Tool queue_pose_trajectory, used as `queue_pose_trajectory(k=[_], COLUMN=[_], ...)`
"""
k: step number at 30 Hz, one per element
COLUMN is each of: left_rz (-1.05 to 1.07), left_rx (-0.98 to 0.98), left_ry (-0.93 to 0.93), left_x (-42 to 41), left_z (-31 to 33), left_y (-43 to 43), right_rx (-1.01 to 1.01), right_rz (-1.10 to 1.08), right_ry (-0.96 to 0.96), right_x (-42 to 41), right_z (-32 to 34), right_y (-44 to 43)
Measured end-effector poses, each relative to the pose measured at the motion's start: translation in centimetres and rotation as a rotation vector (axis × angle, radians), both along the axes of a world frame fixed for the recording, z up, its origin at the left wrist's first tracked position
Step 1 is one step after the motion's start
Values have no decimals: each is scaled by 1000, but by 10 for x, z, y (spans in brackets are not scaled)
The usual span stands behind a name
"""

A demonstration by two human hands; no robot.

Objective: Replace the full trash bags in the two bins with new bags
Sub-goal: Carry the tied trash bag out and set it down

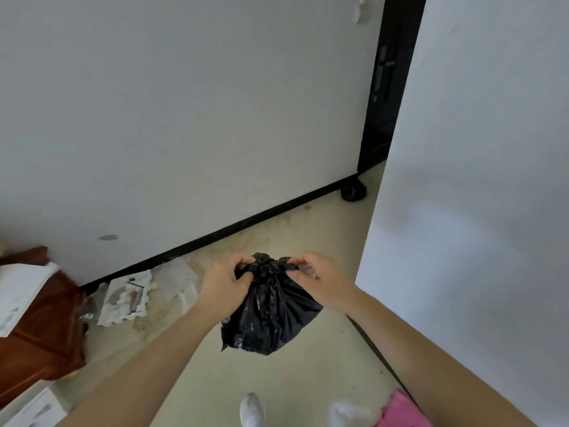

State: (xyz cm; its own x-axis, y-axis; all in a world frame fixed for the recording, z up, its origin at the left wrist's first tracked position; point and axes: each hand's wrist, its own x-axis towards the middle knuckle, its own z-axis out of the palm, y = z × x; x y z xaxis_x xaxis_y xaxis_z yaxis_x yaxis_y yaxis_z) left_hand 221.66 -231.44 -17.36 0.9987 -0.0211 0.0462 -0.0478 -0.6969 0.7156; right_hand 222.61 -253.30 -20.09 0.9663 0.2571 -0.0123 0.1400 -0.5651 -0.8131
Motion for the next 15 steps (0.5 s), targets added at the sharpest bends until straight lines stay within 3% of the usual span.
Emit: queue_pose_trajectory(k=[6,15], left_rz=[-72,-202], left_rx=[-92,-198], left_ry=[68,83], left_x=[188,447], left_z=[-24,19], left_y=[28,0], right_rx=[-74,41], right_rz=[-62,-314], right_ry=[5,-28], right_x=[178,389], right_z=[-16,20], right_y=[28,9])
